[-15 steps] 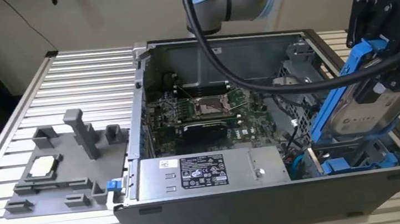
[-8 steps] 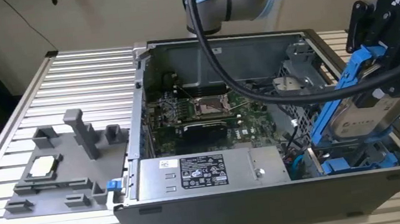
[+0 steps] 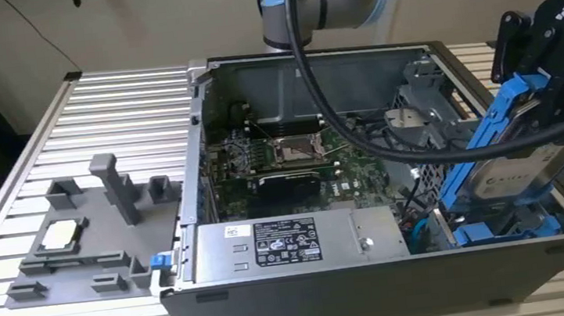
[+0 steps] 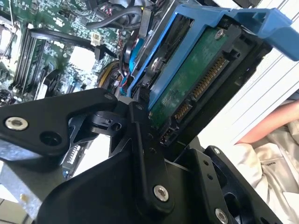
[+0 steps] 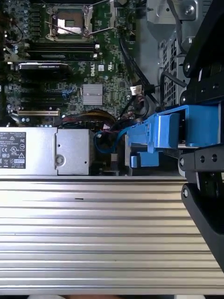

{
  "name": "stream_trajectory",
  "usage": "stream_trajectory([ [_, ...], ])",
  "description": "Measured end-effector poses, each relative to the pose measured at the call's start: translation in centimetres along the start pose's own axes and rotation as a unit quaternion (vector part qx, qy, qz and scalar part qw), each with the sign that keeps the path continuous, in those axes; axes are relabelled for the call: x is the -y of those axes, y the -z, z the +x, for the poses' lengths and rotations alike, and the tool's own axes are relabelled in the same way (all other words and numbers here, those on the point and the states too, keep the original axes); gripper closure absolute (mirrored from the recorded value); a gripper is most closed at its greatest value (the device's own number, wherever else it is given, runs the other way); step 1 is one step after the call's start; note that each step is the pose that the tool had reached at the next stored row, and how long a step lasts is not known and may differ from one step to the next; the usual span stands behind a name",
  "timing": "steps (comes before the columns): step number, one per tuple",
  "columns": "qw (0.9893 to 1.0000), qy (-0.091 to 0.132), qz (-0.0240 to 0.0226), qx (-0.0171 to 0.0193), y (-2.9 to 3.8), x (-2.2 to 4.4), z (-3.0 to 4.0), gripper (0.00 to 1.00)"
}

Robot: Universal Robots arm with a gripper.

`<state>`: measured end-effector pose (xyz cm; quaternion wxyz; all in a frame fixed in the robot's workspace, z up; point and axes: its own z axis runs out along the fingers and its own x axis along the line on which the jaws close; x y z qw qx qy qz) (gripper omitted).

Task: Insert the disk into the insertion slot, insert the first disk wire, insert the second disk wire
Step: 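Insert the disk into the insertion slot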

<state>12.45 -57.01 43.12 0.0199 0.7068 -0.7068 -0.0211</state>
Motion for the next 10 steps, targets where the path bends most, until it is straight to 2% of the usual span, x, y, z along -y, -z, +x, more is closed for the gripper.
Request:
stream_trajectory([
  [10, 1.0000, 0.008, -0.0002, -0.0003, -1.17, 0.27, 0.05, 0.67],
])
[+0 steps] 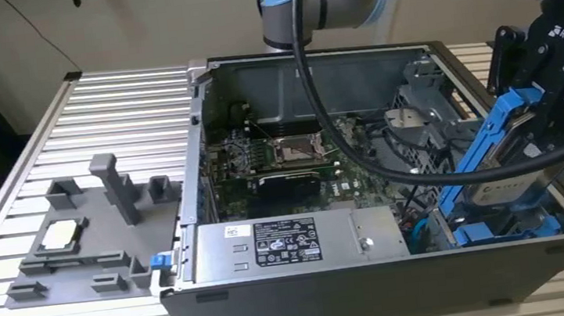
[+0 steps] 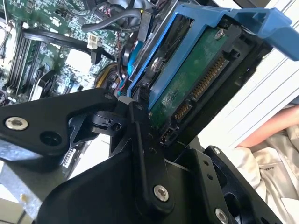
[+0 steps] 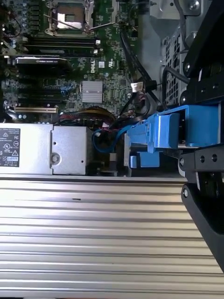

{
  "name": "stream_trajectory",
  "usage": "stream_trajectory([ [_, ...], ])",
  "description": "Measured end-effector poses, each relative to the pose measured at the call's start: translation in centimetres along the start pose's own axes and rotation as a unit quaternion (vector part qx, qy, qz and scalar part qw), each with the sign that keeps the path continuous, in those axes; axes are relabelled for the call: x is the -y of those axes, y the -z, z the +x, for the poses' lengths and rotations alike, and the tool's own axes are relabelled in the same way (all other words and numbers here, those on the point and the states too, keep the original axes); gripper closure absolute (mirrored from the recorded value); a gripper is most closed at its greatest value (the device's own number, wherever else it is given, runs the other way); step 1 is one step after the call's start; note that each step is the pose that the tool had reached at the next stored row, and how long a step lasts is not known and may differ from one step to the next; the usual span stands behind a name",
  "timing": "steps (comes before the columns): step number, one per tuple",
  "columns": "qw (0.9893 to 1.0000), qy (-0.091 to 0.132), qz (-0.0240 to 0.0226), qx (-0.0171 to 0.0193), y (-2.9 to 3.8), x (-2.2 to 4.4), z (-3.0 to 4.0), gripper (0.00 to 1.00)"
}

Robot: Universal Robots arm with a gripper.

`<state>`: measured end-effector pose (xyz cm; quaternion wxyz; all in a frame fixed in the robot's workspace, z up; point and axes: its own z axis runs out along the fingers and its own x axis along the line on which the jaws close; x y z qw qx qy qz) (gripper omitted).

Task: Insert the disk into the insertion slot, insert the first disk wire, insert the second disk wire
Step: 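Insert the disk into the insertion slot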

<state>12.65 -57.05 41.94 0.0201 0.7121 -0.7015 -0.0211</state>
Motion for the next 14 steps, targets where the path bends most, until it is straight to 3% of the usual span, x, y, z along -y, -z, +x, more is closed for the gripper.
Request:
stream_trajectory([
  [10, 1.0000, 0.000, 0.0000, 0.0032, -0.83, 0.58, 0.07, 0.67],
  [14, 1.0000, 0.000, 0.0001, 0.0047, -1.55, 0.68, 0.07, 0.67],
])
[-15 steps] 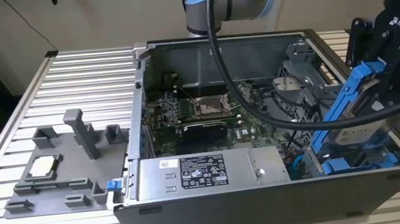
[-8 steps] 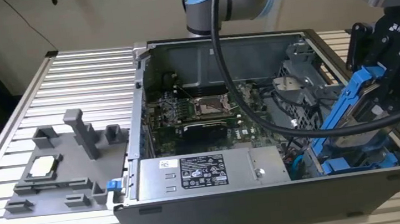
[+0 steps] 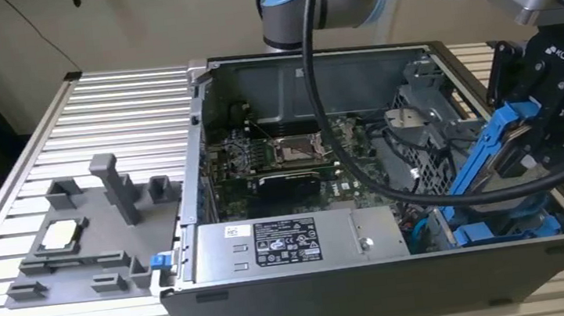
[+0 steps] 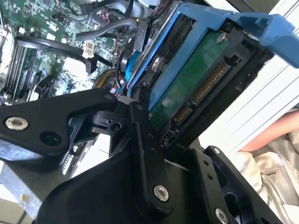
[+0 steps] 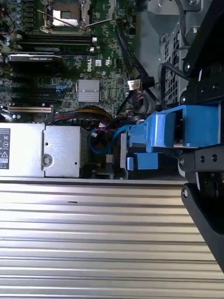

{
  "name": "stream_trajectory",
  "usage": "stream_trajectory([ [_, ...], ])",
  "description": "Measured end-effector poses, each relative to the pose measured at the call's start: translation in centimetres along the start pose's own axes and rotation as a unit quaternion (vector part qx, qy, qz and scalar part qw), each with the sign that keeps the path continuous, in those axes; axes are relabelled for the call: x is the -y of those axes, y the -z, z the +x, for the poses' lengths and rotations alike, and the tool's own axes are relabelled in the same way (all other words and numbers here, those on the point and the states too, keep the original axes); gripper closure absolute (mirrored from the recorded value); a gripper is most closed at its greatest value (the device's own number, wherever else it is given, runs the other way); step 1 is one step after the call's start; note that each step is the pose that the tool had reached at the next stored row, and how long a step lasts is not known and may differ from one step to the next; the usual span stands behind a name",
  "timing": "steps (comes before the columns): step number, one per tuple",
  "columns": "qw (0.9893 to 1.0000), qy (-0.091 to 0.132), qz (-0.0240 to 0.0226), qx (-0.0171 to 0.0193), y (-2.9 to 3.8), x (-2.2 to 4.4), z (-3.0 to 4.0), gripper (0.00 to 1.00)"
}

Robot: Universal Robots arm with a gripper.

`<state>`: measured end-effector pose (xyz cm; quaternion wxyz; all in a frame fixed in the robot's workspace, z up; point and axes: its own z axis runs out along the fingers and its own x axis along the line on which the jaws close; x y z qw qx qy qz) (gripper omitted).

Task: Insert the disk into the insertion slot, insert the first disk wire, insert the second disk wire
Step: 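Insert the disk into the insertion slot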

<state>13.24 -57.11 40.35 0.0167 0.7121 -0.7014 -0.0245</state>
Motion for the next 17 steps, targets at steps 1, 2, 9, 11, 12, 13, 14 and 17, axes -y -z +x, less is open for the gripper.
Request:
stream_trajectory([
  [1, 1.0000, 0.000, 0.0000, -0.0002, -0.17, 0.02, 0.01, 0.67],
  [2, 1.0000, 0.000, -0.0001, -0.0001, -0.29, 0.02, 0.00, 0.67],
  [9, 1.0000, 0.000, -0.0005, 0.0001, -1.43, 0.09, 0.01, 0.67],
  [11, 1.0000, 0.000, -0.0005, 0.0000, -1.80, 0.11, 0.02, 0.67],
  [12, 1.0000, 0.000, -0.0004, 0.0000, -1.98, 0.12, 0.02, 0.67],
  [13, 1.0000, 0.000, -0.0004, 0.0000, -2.16, 0.13, 0.02, 0.67],
  [14, 1.0000, 0.000, -0.0004, 0.0001, -2.34, 0.15, 0.02, 0.67],
  [17, 1.0000, 0.000, -0.0004, 0.0000, -2.88, 0.18, 0.03, 0.67],
])
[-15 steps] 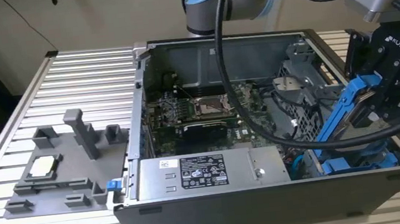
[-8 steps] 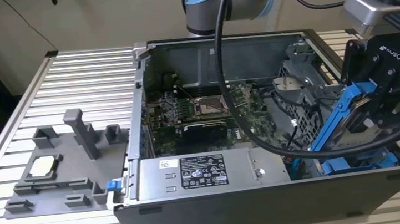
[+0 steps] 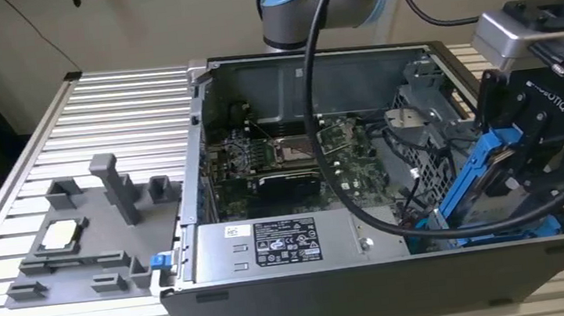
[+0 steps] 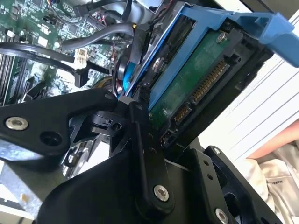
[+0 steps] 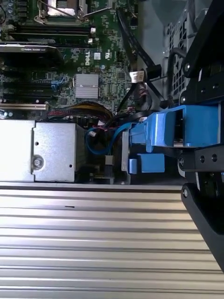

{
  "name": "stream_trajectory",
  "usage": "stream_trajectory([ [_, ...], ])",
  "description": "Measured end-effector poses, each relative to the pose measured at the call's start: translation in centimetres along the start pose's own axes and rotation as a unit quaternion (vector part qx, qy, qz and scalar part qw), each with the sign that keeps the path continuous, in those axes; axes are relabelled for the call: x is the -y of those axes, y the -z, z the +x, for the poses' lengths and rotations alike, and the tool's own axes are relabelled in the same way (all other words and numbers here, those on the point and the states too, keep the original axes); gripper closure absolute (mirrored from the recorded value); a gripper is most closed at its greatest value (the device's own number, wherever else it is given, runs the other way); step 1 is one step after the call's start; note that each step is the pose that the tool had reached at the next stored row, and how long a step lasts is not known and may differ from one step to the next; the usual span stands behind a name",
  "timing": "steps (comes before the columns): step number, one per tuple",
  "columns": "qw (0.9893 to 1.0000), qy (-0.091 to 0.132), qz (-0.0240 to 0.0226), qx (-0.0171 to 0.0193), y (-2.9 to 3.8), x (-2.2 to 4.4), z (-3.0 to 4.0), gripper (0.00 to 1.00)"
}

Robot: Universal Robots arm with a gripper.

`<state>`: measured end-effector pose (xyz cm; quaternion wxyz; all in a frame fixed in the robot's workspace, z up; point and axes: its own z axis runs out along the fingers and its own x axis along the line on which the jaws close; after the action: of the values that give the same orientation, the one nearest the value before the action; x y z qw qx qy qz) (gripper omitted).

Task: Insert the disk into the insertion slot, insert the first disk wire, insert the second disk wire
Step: 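Insert the disk into the insertion slot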

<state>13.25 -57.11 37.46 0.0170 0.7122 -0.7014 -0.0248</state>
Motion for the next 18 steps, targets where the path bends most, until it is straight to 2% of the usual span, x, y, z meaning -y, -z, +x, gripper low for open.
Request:
stream_trajectory([
  [5, 1.0000, 0.000, 0.0002, 0.0006, -0.90, 0.07, 0.00, 0.67],
  [7, 1.0000, 0.000, 0.0000, 0.0001, -0.93, 0.06, 0.00, 0.66],
  [9, 1.0000, 0.000, -0.0005, -0.0001, -0.82, 0.04, 0.01, 0.53],
  [10, 1.0000, 0.000, -0.0010, -0.0001, -0.55, 0.02, 0.01, 0.53],
  [15, 1.0000, 0.000, -0.0021, 0.0001, 1.67, -0.10, -0.03, 0.53],
  [16, 1.0000, 0.000, -0.0020, -0.0001, 1.85, -0.11, -0.05, 0.53],
  [17, 1.0000, 0.000, -0.0009, 0.0002, 1.86, -0.11, -0.07, 0.53],
  [18, 1.0000, 0.000, 0.0052, 0.0004, 1.87, -0.13, -0.10, 0.53],
])
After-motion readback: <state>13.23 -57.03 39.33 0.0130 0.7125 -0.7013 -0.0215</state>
